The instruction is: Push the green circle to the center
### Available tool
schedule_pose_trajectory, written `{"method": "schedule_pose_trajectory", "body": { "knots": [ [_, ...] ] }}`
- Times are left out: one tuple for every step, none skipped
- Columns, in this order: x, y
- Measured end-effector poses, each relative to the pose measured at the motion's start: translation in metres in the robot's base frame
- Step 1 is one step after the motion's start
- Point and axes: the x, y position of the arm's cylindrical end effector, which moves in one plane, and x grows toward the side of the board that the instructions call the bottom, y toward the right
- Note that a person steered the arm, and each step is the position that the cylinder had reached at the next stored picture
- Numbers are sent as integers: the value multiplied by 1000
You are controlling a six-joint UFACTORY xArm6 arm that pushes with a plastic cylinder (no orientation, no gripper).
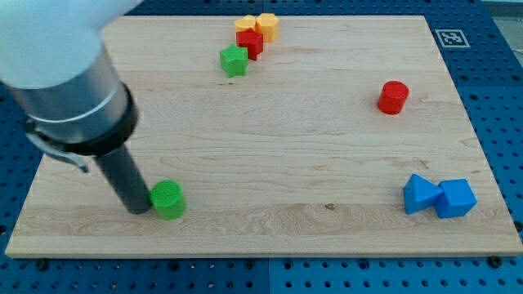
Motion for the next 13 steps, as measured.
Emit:
{"method": "schedule_pose_trajectory", "body": {
  "knots": [
    [0,39],
    [0,85],
    [0,125],
    [0,132],
    [21,145],
    [46,170],
    [50,192],
    [49,192],
    [41,192],
    [28,191],
    [27,190],
    [32,176],
    [36,171]
  ]
}}
